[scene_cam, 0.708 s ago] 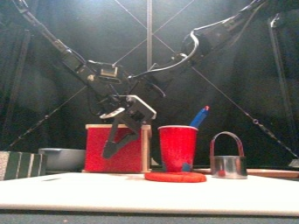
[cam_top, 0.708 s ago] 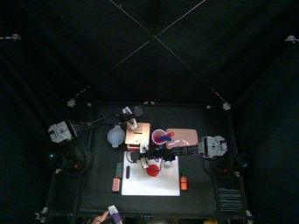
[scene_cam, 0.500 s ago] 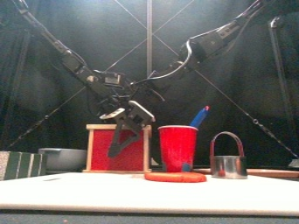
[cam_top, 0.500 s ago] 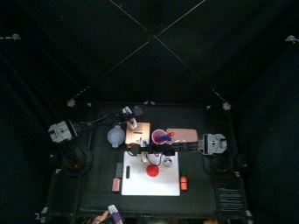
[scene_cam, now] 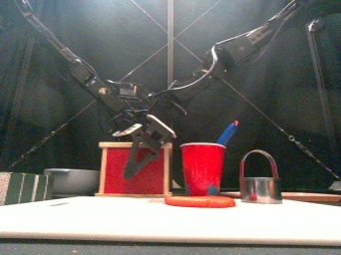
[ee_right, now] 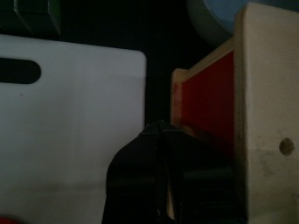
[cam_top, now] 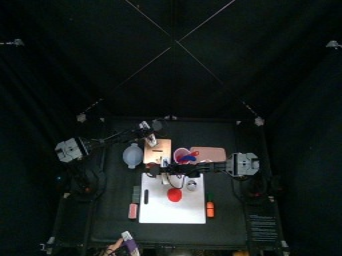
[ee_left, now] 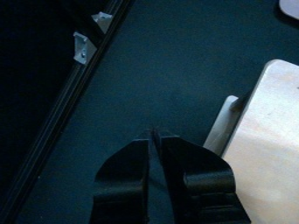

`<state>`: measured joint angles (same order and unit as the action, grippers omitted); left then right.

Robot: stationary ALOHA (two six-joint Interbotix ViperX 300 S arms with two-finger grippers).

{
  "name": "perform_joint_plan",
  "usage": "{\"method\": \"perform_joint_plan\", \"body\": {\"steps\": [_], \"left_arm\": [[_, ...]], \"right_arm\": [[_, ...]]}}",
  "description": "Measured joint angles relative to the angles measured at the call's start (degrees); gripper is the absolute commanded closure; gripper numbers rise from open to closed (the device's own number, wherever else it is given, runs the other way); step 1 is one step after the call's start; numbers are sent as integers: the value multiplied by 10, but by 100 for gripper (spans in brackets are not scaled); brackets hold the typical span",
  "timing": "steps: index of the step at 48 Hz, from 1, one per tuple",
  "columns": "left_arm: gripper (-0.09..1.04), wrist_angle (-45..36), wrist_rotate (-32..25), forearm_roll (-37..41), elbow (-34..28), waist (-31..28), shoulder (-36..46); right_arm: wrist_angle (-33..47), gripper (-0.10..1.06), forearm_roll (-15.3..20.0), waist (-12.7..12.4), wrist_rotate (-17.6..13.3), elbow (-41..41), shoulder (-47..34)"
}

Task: Get the cutter from the drawer then cut the dough then place the extra dough in the bowl
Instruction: Cut the dough

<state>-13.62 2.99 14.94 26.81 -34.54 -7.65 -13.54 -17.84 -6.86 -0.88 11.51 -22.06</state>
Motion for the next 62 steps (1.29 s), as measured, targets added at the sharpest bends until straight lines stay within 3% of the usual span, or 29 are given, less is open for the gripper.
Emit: {"method": "perform_joint_plan", "body": {"steps": [11, 19, 24, 29, 35, 41, 48, 54, 62], "left_arm": [[39, 18, -1, -11, 3, -10, 11], [38, 32, -1, -12, 3, -19, 43], [38, 49, -1, -13, 4, -26, 65], [38, 82, -3, -13, 12, -29, 87], [38, 154, -1, -13, 38, -23, 112], [37, 255, -1, -14, 80, 0, 129], [33, 415, -5, -15, 142, 48, 143], [30, 545, -3, -16, 186, 83, 152], [29, 578, -3, -17, 218, 130, 163]], "right_arm": [[-27, 77, 56, 76, -4, 9, 75], [-63, 72, 105, 126, -9, 62, 158], [-85, 62, 142, 122, -14, 105, 220], [-112, 44, 174, 120, -9, 155, 279], [-153, 21, 182, 118, -9, 212, 329], [-179, 8, 184, 105, -9, 260, 352], [-183, 4, 172, 98, 1, 296, 357], [-186, 4, 136, 98, -2, 310, 357], [-187, 5, 109, 93, -8, 313, 352]]}}
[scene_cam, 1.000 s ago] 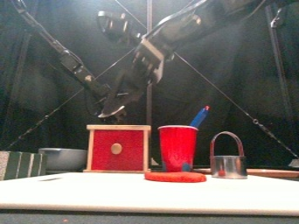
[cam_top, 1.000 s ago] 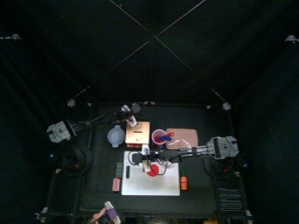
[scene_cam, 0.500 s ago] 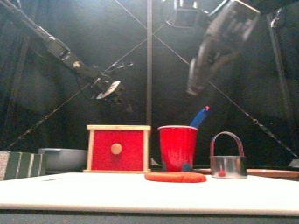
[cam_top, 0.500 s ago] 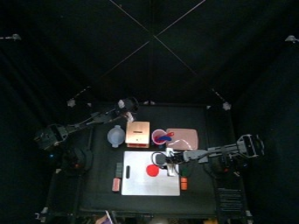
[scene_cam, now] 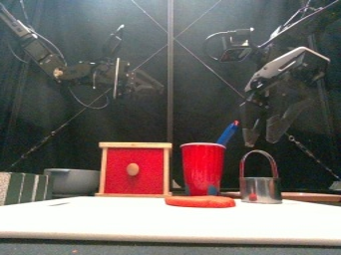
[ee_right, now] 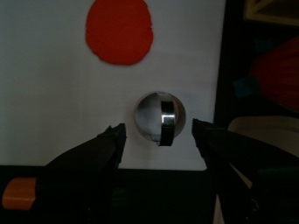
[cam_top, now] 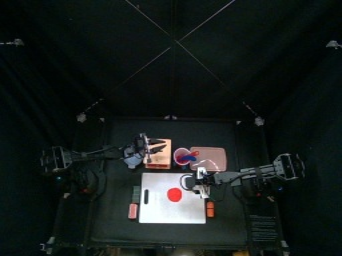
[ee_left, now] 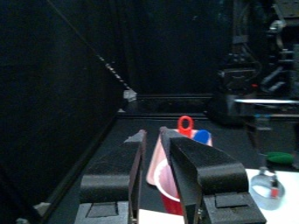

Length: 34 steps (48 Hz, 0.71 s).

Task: Get the cutter from the drawer then cut the dough then place the extra dough in the bowl
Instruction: Cut the dough

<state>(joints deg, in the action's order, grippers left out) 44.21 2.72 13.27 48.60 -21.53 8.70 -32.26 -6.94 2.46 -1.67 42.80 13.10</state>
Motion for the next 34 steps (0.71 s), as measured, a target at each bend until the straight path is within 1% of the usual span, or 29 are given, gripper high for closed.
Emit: {"method": "perform_joint_plan", "body": {"steps": [6, 9, 14, 16, 20, 28, 34], "left_arm": [[29, 1, -2, -1, 18, 47, 4], [29, 2, -1, 0, 24, 69, 5], [29, 2, -2, -1, 30, 101, 6], [29, 2, -2, -3, 33, 110, 5], [29, 2, -4, -16, 38, 113, 1], [29, 2, -3, -52, 40, 115, -24], [29, 2, -3, -60, 40, 116, -42]], "right_arm": [[1, 8, -3, -10, 3, 2, -18], [2, 11, -4, -14, 10, 2, -30], [4, 19, -5, -17, 12, -2, -40], [4, 23, -5, -18, 14, -4, -43], [2, 33, -7, -18, 16, -11, -47], [-3, 47, -8, -18, 19, -20, -54], [-18, 52, 1, -17, 33, -29, -60]]}}
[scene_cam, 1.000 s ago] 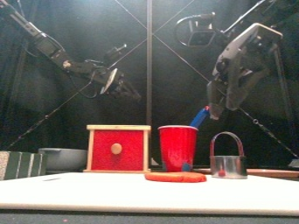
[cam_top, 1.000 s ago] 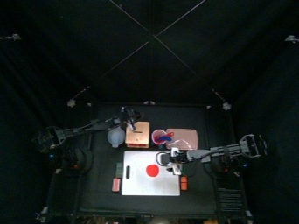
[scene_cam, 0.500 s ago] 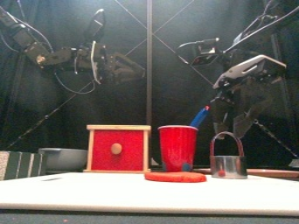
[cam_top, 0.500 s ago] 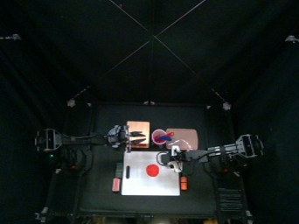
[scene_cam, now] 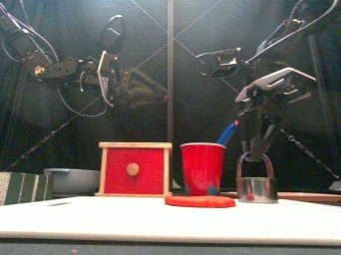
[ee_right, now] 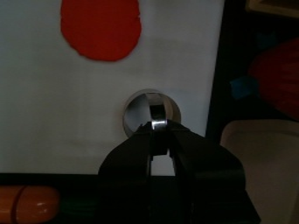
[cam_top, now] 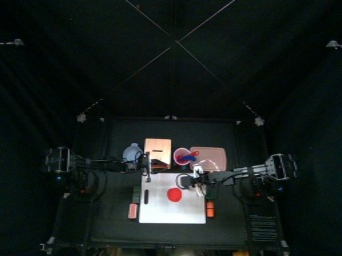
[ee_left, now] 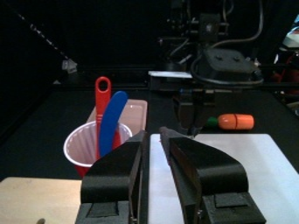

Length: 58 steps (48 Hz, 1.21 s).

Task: Get the cutter from the drawer then cut the dough then place the extra dough in the bowl
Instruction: Cut the dough

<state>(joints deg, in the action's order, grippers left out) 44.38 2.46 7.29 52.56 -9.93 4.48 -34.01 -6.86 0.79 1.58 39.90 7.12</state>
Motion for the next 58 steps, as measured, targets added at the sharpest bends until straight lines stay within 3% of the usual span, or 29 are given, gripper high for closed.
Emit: {"method": "perform_joint_plan", "body": {"steps": [9, 14, 34, 58], "left_arm": [[29, 0, 1, -5, 14, 11, -8], [29, 0, 1, -17, 32, 21, -7], [29, 0, 1, -63, 58, 47, -7], [29, 0, 1, -69, 64, 48, -8]], "right_arm": [[-12, 52, 14, 3, -8, -30, -3], [-13, 52, 15, 17, -12, -61, -4], [-18, 52, 15, 38, -67, -156, -91], [-17, 52, 12, 53, -69, -173, -124]]}}
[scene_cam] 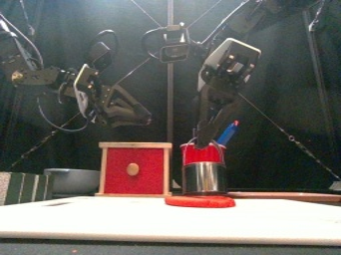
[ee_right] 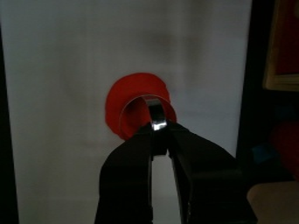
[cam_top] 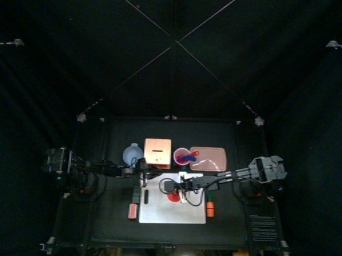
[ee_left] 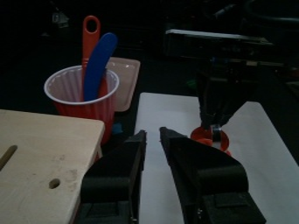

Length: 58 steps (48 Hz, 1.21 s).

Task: Get the cutter from the drawer then cut the dough then place the extra dough in the bowl
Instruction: Cut the dough

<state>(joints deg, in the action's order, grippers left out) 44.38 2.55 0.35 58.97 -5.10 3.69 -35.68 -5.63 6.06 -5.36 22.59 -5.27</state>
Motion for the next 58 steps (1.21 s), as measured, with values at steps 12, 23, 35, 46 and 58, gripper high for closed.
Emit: {"method": "perform_joint_plan", "body": {"steps": [12, 23, 35, 46, 58], "left_arm": [[29, -6, 0, -1, 0, 0, 0], [29, -15, 0, -4, 0, 1, 0], [29, -17, 0, -4, 1, 1, 0], [29, -19, 0, -4, 0, 1, -3], [29, -22, 0, -8, 0, 1, -9]], "right_arm": [[4, 52, -1, 0, 0, -11, -10], [-16, 52, -11, 1, -1, -18, -11], [-40, 52, -17, 6, -1, -28, -11], [-41, 52, -18, 10, -1, -32, -11], [-40, 52, -25, 11, -1, -33, -11]]}}
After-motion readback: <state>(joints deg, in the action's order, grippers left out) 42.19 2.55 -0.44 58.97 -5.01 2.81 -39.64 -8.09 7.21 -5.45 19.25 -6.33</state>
